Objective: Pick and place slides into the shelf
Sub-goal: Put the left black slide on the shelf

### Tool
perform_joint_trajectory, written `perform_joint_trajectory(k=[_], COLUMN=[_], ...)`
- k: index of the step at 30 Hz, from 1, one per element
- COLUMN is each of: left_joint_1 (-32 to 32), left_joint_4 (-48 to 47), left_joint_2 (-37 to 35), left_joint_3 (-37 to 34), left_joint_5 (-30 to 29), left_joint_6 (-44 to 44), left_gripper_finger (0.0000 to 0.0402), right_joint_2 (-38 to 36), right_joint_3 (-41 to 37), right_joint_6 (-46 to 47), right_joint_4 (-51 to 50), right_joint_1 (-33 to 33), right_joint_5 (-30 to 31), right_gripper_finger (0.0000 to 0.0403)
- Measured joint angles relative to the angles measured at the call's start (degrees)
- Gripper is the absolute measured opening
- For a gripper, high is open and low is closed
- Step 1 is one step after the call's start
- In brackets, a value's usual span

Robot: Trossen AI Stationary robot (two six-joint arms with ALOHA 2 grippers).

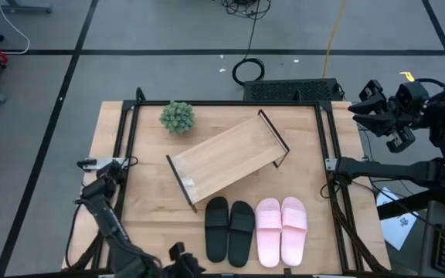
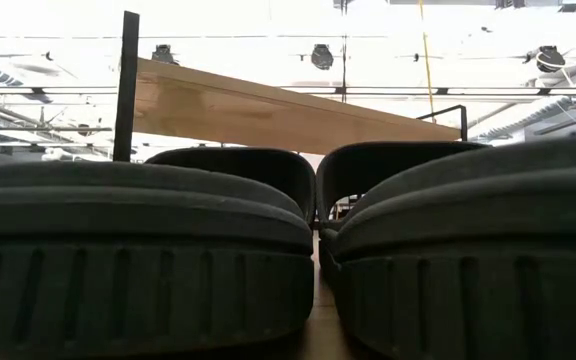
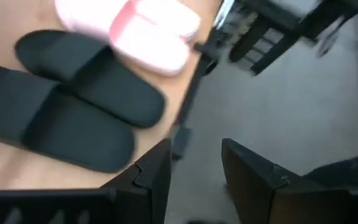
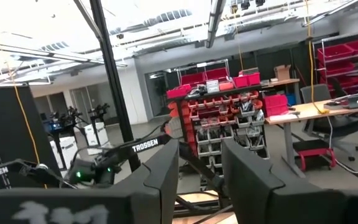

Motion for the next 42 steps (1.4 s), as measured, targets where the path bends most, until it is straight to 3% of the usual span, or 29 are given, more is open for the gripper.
perform_joint_trajectory(k=[10, 16, 20, 25, 31, 36, 42], left_joint_1=[7.83, 9.77, 10.30, 10.30, 10.41, 11.70, 13.20], left_joint_4=[-0.02, -0.07, -1.89, -3.97, -6.37, 1.42, 8.69], left_joint_2=[2.67, 4.29, 4.09, 4.17, 4.17, 4.17, 4.17], left_joint_3=[-0.02, -0.07, -0.04, -0.04, -0.04, -0.04, -0.04], left_joint_5=[8.49, 8.30, 8.35, 12.90, 10.66, 6.85, 4.58], left_joint_6=[22.58, 29.74, 29.61, 28.41, 24.23, 16.50, 13.74], left_gripper_finger=[0.0143, 0.0128, 0.0108, 0.0098, 0.0099, 0.0099, 0.0099], right_joint_2=[0.00, 0.01, 0.02, 0.02, 0.02, 0.01, -0.02], right_joint_3=[-0.02, -0.02, -0.02, -0.02, -0.02, -0.02, -0.02], right_joint_6=[0.52, 0.52, 0.51, 0.52, 2.15, 2.70, 3.56], right_joint_4=[-1.16, -2.49, -2.51, -2.58, -3.81, -4.37, -4.33], right_joint_1=[0.00, 0.00, 0.00, 0.00, 0.00, -0.02, -0.02], right_joint_5=[-0.02, -0.02, -0.02, -0.07, -1.91, -7.71, -12.47], right_gripper_finger=[0.0111, 0.0111, 0.0111, 0.0111, 0.0111, 0.0111, 0.0111])
